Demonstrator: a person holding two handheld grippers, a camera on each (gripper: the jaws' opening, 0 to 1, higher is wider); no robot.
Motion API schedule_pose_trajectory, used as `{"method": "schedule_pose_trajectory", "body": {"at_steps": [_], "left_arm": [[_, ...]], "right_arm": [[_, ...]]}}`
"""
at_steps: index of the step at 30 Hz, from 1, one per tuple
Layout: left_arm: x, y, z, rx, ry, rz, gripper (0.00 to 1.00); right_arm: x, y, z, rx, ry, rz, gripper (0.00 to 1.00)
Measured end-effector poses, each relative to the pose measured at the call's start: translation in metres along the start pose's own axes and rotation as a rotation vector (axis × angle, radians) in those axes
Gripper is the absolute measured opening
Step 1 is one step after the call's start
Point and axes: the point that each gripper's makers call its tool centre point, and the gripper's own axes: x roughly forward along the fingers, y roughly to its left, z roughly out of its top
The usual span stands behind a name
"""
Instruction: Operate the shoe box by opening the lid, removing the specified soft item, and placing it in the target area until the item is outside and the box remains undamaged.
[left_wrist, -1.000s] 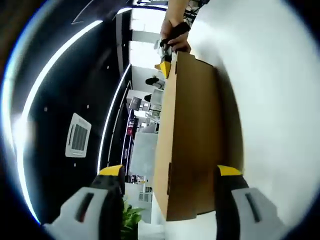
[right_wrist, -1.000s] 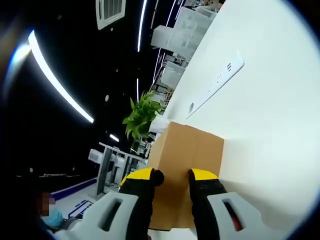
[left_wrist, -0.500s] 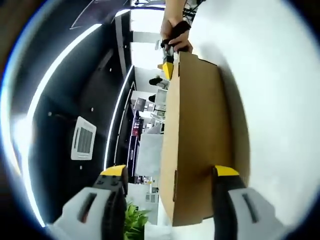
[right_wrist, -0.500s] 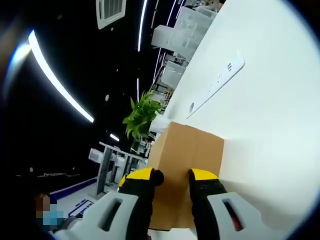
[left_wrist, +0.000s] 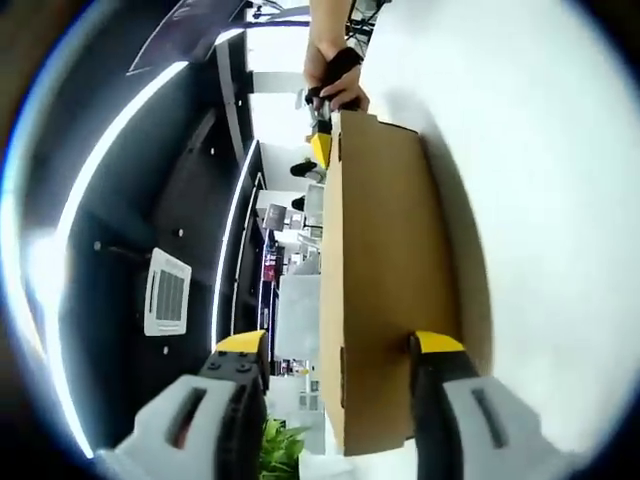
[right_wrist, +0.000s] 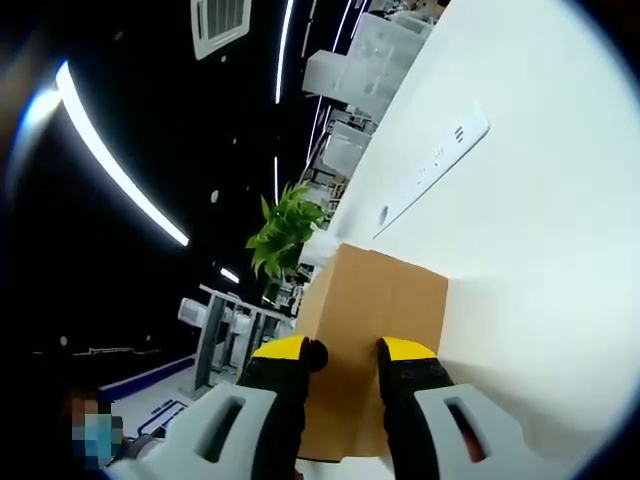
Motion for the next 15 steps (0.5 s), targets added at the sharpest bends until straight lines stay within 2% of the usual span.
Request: {"method": "schedule_pose_trajectory", "body": {"at_steps": [5, 9, 15], "left_arm": [[0.0006, -0.0012, 0.0000, 0.006, 0.010, 0.002, 0.53], [0.0010, -0.0096, 0.0005, 0.016, 0.016, -0.040, 0.42], [-0.0006, -0.0078, 0.0014, 0.020, 0.012, -0.034, 0.43]], "right_arm": [[0.0002, 0.0004, -0.0005, 0.003, 0.001, 0.004, 0.27], [-0.0002, -0.0006, 0.0011, 0.008, 0.006, 0.002, 0.27], [-0.0009, -0.0024, 0.0049, 0.007, 0.026, -0.015, 0.27]]}}
